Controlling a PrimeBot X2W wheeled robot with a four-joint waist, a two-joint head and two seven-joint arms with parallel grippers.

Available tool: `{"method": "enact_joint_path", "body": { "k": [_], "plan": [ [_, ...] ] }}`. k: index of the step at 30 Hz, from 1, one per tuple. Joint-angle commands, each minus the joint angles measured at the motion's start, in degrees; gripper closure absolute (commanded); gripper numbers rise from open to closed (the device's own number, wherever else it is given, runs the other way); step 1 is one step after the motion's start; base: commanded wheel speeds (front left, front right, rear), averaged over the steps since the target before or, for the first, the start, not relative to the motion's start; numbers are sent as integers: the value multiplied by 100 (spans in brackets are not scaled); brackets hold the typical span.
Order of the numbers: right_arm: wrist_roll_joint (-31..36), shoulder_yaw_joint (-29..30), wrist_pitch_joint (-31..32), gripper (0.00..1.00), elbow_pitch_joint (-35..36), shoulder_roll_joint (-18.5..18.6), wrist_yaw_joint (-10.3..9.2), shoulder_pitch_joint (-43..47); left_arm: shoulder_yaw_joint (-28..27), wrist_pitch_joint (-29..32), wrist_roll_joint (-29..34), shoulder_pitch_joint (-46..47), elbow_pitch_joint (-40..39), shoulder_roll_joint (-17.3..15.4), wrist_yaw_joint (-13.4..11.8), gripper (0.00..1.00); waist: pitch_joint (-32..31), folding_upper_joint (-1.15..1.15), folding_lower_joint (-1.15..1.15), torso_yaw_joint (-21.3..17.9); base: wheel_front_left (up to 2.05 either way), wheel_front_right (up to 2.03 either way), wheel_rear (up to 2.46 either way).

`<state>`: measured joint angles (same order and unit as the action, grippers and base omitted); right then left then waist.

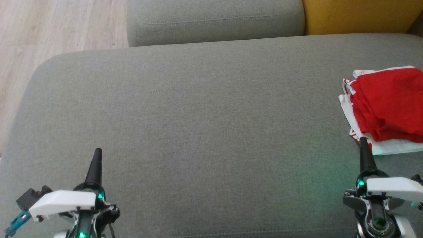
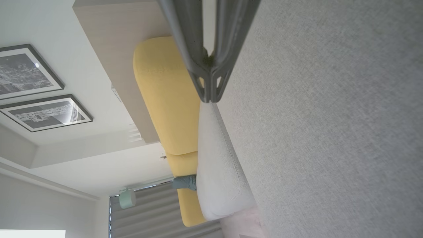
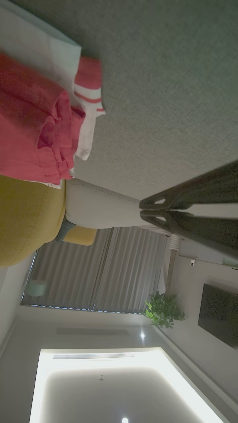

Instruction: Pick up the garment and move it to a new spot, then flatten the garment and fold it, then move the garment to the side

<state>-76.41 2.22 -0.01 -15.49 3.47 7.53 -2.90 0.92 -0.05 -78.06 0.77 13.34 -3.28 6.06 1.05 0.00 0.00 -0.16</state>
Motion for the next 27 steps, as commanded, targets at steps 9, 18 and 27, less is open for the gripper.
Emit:
{"method": "enact_joint_path", "body": {
  "k": [9, 18, 27],
  "plan": [
    [-633, 26, 173, 100, 176, 95, -3, -290, -314, 176, -572, 419, -81, -100, 70, 100, -29, 0, 0, 6, 0, 0, 0],
    [-1117, 114, 309, 100, 168, 91, -4, -299, -415, 315, -1009, 465, -19, -101, 102, 100, -54, 0, 0, 10, 0, 0, 0],
    [-1660, 214, 464, 100, 160, 87, -4, -309, -530, 472, -1499, 518, 51, -101, 137, 100, -83, 0, 0, 16, 0, 0, 0]
  ]
}}
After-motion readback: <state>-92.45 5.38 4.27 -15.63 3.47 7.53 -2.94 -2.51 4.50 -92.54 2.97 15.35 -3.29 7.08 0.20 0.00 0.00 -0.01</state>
